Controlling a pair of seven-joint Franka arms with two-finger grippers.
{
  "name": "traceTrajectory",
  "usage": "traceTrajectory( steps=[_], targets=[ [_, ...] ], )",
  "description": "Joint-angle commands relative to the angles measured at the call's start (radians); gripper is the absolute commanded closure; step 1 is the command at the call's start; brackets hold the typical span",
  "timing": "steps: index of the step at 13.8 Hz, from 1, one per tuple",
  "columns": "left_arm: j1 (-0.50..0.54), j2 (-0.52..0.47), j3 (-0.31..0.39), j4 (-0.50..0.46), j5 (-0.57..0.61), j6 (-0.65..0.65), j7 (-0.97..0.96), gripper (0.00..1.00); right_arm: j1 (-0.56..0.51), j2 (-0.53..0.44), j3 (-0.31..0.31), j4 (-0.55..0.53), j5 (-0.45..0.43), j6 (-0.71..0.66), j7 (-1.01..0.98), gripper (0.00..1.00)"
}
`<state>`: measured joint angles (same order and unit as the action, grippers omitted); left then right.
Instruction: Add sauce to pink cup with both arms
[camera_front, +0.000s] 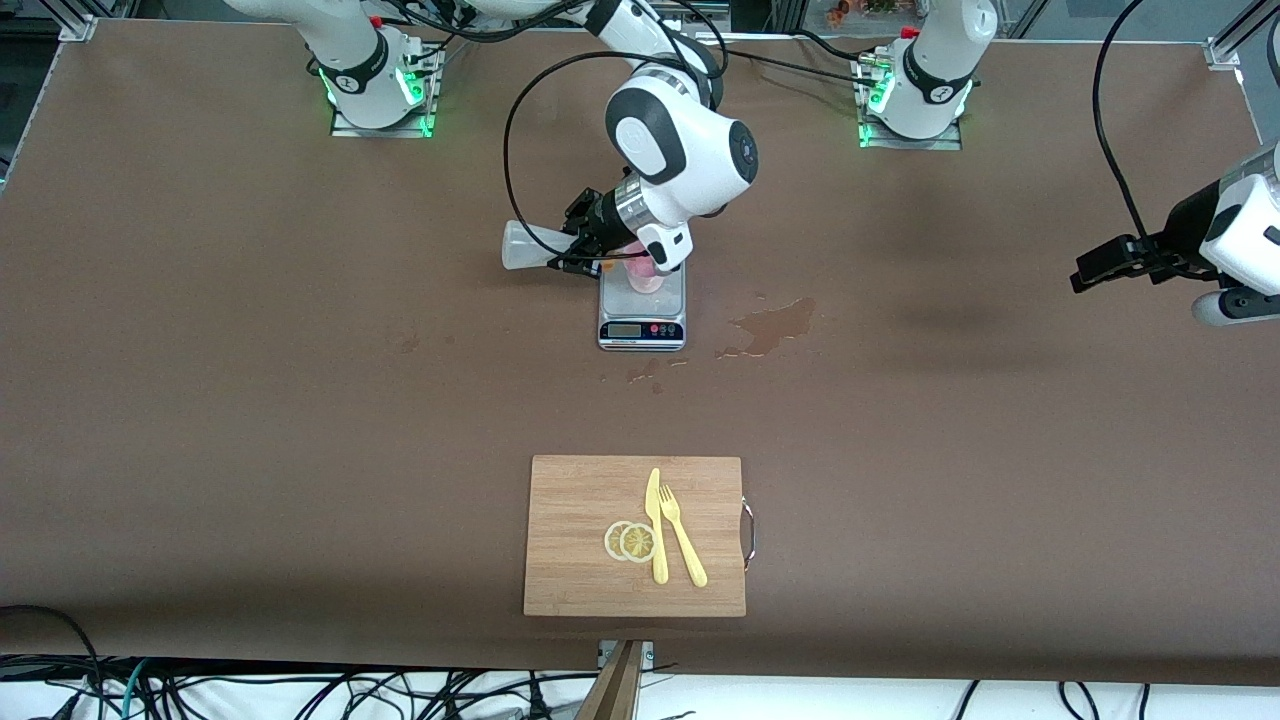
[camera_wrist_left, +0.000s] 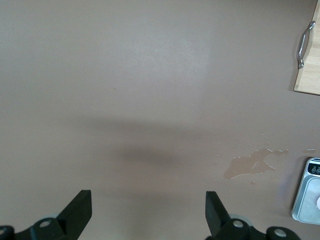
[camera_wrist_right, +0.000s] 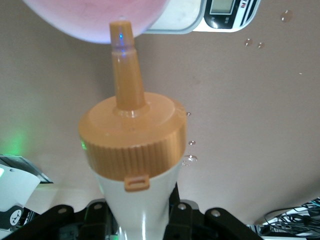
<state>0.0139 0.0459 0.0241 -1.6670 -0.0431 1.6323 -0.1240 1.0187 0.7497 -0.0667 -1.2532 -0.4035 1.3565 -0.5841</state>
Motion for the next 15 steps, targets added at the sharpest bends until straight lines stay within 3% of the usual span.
traceTrajectory(
  steps=[1, 6, 8, 15],
  targets=[
    [-0.003, 0.006, 0.002, 0.023, -0.026, -0.014, 0.018, 0.0, 0.014, 0.02, -0.005, 0.06, -0.023, -0.05, 0.004, 0.84],
    [-0.003, 0.006, 0.002, 0.021, -0.026, -0.014, 0.018, 0.0, 0.009, 0.016, -0.005, 0.06, 0.005, -0.043, 0.041, 0.83],
    [-0.003, 0.006, 0.004, 0.021, -0.026, -0.014, 0.018, 0.0, 0.006, 0.014, -0.005, 0.058, 0.009, -0.043, 0.043, 0.73],
    [-0.003, 0.006, 0.002, 0.021, -0.026, -0.014, 0.018, 0.0, -0.066, -0.085, -0.012, -0.018, 0.189, 0.039, 0.038, 0.7]
  ],
)
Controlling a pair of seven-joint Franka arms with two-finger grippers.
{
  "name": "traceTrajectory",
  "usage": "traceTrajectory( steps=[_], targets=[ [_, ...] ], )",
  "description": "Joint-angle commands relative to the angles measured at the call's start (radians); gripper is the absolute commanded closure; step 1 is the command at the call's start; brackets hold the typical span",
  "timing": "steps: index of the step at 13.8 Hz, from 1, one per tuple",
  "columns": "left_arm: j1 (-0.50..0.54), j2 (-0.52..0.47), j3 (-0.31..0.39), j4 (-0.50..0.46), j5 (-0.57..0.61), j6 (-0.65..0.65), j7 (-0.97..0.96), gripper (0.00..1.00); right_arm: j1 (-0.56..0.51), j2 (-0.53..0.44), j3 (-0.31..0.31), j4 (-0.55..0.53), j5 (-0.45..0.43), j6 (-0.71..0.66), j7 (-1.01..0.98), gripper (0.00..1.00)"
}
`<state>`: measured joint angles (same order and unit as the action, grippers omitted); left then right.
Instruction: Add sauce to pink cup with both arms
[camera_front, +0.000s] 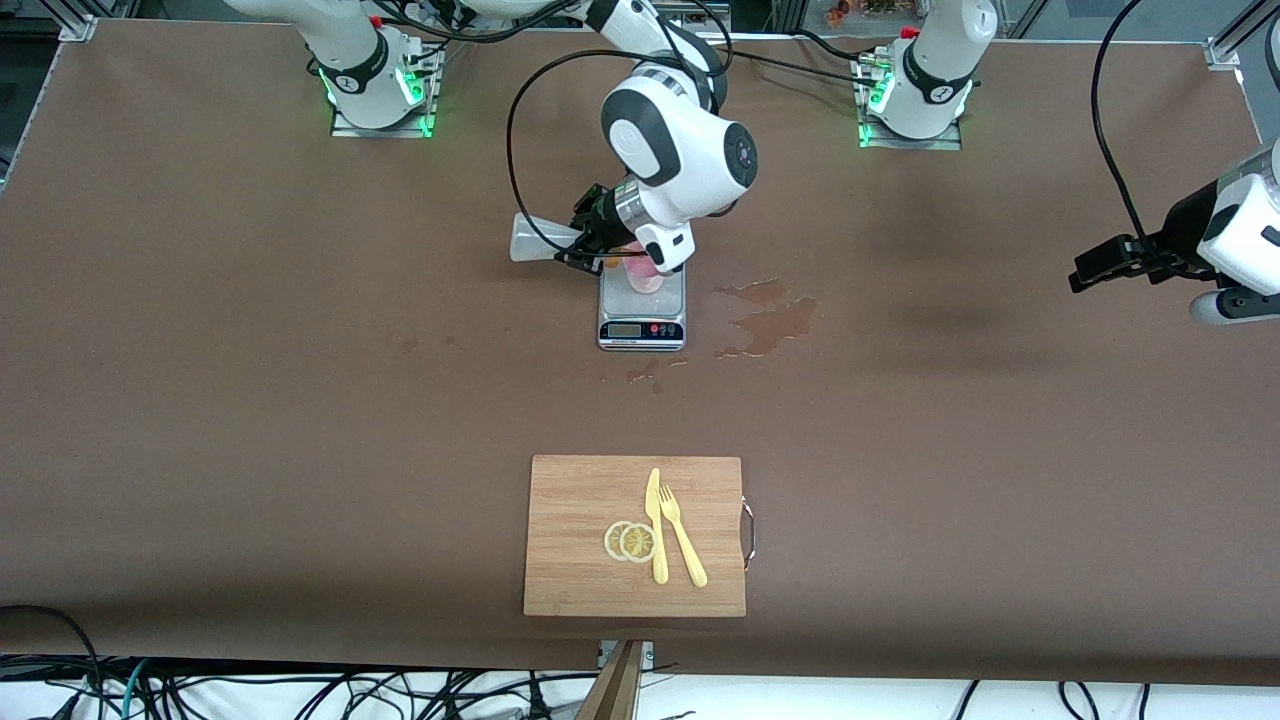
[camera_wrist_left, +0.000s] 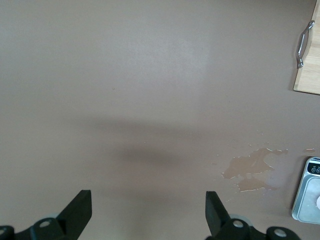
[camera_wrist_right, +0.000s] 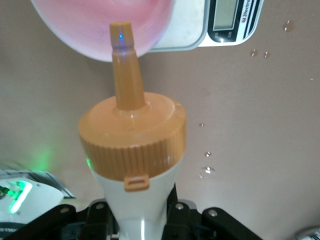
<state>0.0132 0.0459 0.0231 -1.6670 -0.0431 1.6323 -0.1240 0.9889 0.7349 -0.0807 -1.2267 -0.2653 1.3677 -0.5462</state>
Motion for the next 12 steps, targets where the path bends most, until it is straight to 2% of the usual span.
traceTrajectory(
  steps=[1, 8, 12],
  targets=[
    [-0.002, 0.006, 0.003, 0.021, -0.026, -0.014, 0.018, 0.0, -0.062, -0.098, 0.003, -0.072, 0.078, 0.053, -0.009, 0.7],
    [-0.002, 0.006, 0.003, 0.021, -0.026, -0.014, 0.017, 0.0, -0.249, -0.301, 0.006, -0.29, 0.286, 0.229, -0.095, 0.7],
    [-0.002, 0.006, 0.003, 0.021, -0.024, -0.014, 0.017, 0.0, -0.381, -0.365, 0.01, -0.332, 0.405, 0.255, -0.24, 0.7]
  ],
)
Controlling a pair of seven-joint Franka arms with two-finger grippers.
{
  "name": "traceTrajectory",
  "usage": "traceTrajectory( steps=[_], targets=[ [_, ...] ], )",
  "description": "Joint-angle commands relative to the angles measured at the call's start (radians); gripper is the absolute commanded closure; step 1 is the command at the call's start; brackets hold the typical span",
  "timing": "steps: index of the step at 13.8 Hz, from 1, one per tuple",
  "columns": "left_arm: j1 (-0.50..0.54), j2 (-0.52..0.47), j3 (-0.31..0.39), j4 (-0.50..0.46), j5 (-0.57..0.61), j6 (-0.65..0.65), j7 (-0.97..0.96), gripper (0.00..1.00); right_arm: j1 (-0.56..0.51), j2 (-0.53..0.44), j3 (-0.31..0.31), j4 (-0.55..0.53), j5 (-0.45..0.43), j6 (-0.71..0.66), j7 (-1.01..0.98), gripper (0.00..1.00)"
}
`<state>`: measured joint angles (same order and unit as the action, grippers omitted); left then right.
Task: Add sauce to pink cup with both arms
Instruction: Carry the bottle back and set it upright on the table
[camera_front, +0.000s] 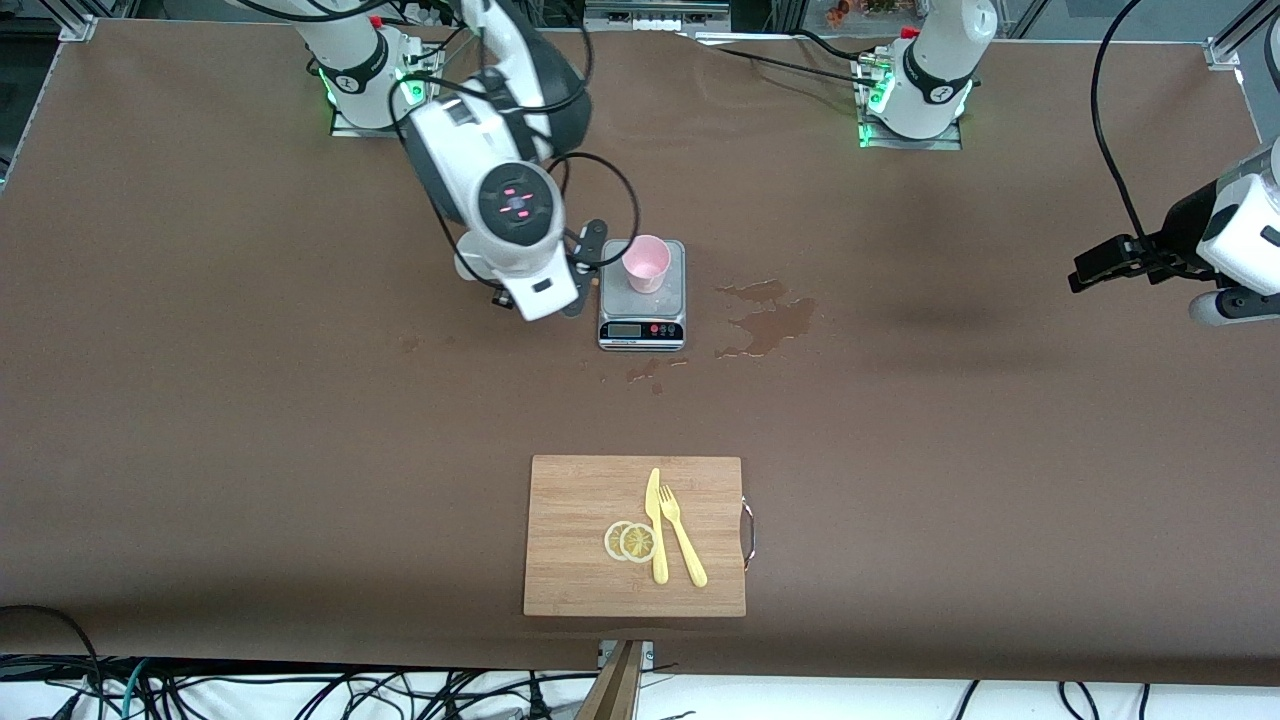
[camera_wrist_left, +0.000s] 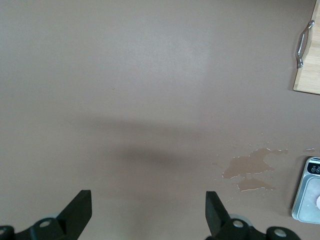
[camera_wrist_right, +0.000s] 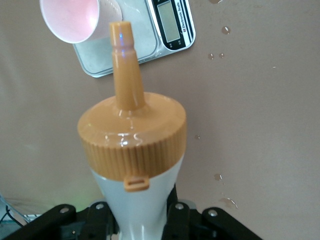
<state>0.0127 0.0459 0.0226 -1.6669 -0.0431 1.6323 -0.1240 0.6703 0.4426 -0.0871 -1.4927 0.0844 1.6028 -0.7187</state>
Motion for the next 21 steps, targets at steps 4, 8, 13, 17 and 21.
traceTrajectory(
  steps=[4, 8, 13, 17, 21],
  targets=[
    [-0.002, 0.006, 0.004, 0.021, -0.026, -0.014, 0.017, 0.0, -0.188, -0.145, 0.017, -0.13, 0.161, 0.054, -0.23, 0.7],
    [-0.002, 0.006, 0.004, 0.021, -0.026, -0.014, 0.015, 0.0, -0.333, -0.157, 0.018, -0.144, 0.276, 0.065, -0.438, 0.7],
    [-0.003, 0.006, 0.004, 0.021, -0.026, -0.014, 0.015, 0.0, -0.495, -0.156, 0.018, -0.208, 0.438, 0.098, -0.787, 0.7],
    [-0.002, 0.006, 0.004, 0.021, -0.026, -0.014, 0.017, 0.0, -0.642, -0.147, 0.018, -0.277, 0.527, 0.095, -1.092, 0.7],
    [-0.002, 0.006, 0.004, 0.021, -0.026, -0.014, 0.015, 0.0, -0.768, -0.066, 0.017, -0.314, 0.629, 0.082, -1.413, 0.7]
  ],
)
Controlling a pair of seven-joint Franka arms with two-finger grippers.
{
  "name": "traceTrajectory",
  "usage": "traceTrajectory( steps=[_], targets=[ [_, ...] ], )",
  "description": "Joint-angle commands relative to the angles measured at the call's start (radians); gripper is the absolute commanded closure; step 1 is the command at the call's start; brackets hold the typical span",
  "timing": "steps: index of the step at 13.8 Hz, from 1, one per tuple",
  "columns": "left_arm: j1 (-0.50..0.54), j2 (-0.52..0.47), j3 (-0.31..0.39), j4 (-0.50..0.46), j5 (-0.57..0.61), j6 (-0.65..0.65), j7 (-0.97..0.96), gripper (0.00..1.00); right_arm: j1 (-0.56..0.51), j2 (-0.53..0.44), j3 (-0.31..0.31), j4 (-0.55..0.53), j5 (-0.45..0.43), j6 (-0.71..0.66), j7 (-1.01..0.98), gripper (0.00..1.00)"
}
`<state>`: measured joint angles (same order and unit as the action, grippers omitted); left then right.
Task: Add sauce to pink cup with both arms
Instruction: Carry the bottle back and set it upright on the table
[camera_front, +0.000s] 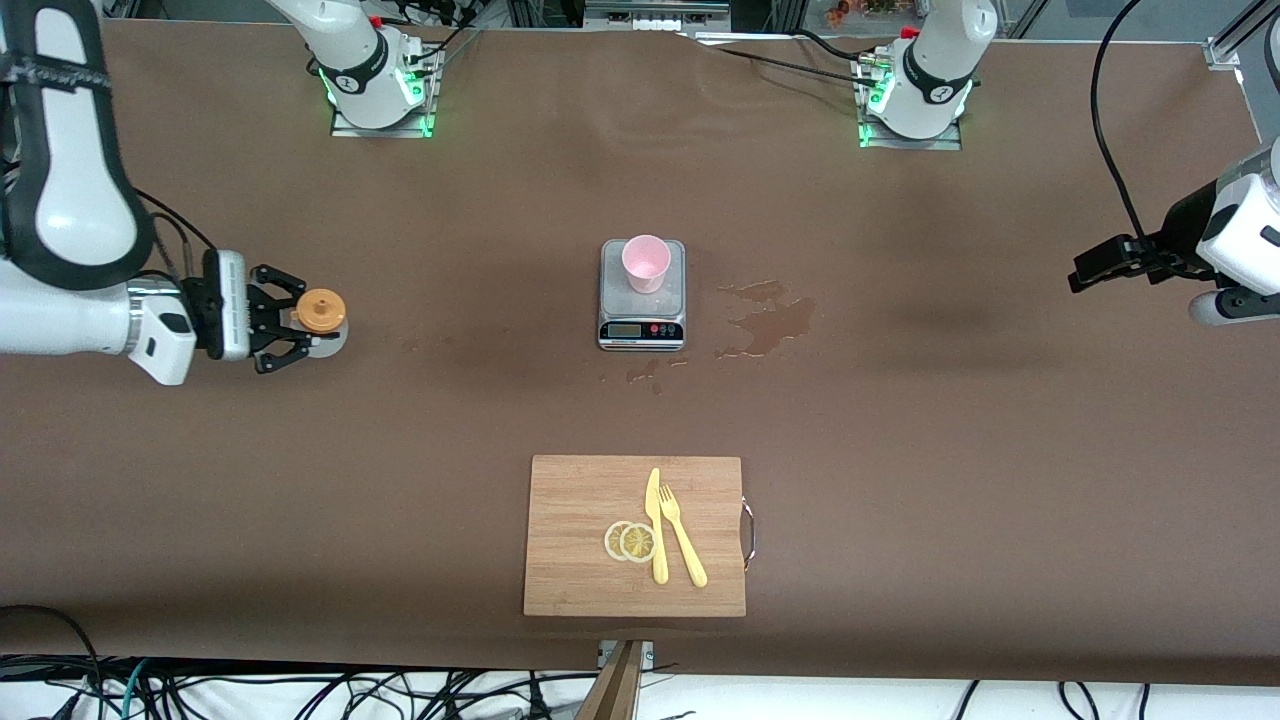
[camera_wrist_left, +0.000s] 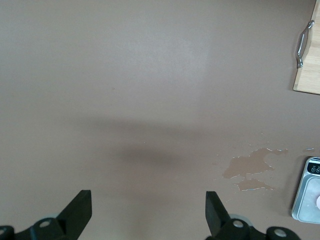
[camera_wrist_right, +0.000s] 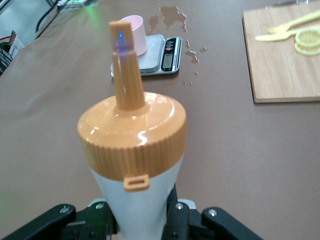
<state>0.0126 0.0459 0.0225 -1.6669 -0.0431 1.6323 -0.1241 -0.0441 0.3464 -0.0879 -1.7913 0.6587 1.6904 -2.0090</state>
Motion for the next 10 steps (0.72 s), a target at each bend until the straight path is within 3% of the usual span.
traceTrajectory(
  steps=[1, 5, 10],
  targets=[
    [-0.002, 0.006, 0.004, 0.021, -0.026, -0.014, 0.015, 0.0, -0.077, 0.061, 0.017, -0.016, 0.074, -0.011, -0.181, 0.7],
    [-0.002, 0.006, 0.004, 0.021, -0.026, -0.014, 0.015, 0.0, -0.125, 0.178, 0.013, -0.016, 0.157, -0.018, -0.374, 0.68],
    [-0.002, 0.006, 0.004, 0.021, -0.026, -0.014, 0.017, 0.0, -0.142, 0.322, 0.01, -0.013, 0.254, -0.043, -0.473, 0.64]
  ],
)
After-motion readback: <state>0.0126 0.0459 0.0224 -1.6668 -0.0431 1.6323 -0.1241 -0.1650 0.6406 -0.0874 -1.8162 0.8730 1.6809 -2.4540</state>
